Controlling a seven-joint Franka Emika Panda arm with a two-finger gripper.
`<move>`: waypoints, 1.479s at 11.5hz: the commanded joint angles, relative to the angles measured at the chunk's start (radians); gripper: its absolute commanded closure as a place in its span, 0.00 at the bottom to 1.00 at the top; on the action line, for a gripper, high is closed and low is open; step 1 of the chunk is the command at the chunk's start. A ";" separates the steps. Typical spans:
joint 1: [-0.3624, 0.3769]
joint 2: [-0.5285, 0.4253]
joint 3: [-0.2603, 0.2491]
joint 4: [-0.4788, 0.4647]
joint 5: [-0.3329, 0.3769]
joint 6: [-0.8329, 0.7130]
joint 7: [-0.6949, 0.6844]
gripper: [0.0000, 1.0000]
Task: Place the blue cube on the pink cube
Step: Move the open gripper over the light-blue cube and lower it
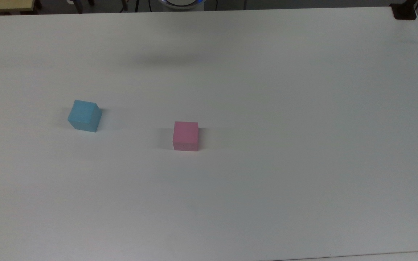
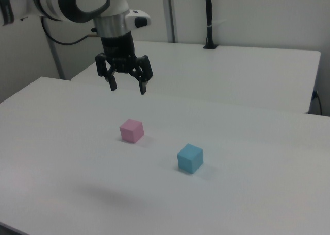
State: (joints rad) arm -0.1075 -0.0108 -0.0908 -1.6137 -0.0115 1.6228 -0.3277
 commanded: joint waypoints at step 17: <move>-0.044 0.452 -0.030 -0.069 -0.173 0.525 0.373 0.00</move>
State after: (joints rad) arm -0.1549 0.4170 -0.1099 -1.6661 -0.1625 2.1123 -0.0223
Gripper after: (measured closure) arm 0.000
